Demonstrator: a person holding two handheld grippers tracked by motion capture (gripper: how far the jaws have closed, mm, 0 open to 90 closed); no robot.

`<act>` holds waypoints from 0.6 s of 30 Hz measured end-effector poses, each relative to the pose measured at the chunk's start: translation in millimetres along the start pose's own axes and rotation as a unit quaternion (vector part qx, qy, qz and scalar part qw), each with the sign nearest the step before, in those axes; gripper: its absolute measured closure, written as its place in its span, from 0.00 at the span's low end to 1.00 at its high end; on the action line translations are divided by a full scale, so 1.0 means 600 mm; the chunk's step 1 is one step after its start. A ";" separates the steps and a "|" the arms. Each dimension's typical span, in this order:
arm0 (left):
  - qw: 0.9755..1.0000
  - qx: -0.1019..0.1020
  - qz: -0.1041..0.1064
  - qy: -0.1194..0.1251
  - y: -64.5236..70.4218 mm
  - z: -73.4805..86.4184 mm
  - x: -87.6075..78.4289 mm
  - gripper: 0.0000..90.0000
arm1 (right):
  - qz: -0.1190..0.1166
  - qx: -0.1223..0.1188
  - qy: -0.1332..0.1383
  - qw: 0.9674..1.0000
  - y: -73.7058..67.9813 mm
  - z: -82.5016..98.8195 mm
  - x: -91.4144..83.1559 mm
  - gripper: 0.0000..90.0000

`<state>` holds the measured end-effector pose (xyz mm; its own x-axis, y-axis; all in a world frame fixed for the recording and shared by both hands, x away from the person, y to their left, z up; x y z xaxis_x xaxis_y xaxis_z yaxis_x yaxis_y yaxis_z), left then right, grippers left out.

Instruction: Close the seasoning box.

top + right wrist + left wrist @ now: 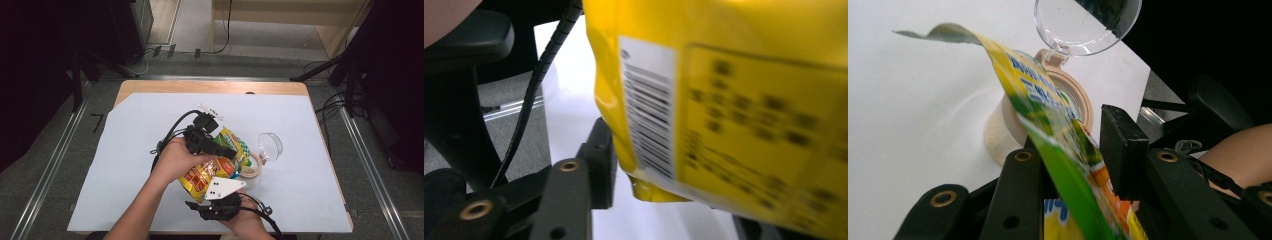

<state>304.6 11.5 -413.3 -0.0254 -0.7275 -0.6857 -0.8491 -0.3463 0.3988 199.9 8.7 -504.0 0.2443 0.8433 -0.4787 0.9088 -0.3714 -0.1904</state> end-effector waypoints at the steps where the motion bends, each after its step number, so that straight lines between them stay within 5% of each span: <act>1: 1.000 0.000 0.003 -0.001 0.001 0.000 0.001 0.79 | 0.001 -0.005 -0.001 1.000 -0.001 0.000 0.001 0.67; 18: 1.000 0.001 0.010 0.000 0.008 0.000 0.000 0.71 | 0.008 0.027 0.020 0.999 0.000 -0.001 -0.003 0.72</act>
<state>300.8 9.7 -411.5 -0.0429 -0.7344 -0.6774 -0.8493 -0.3303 0.4118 199.6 7.3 -502.6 0.2734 0.8509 -0.4486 0.8849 -0.4053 -0.2296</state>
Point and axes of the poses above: each handheld gripper's, and its own axes: x roughly forward along the jaws, z roughly out of its underside, y roughly to its right, the point moved 7 cm from there along x, roughly forward along the jaws, and after that the axes turned 7 degrees about x, right-handed, at the moved point
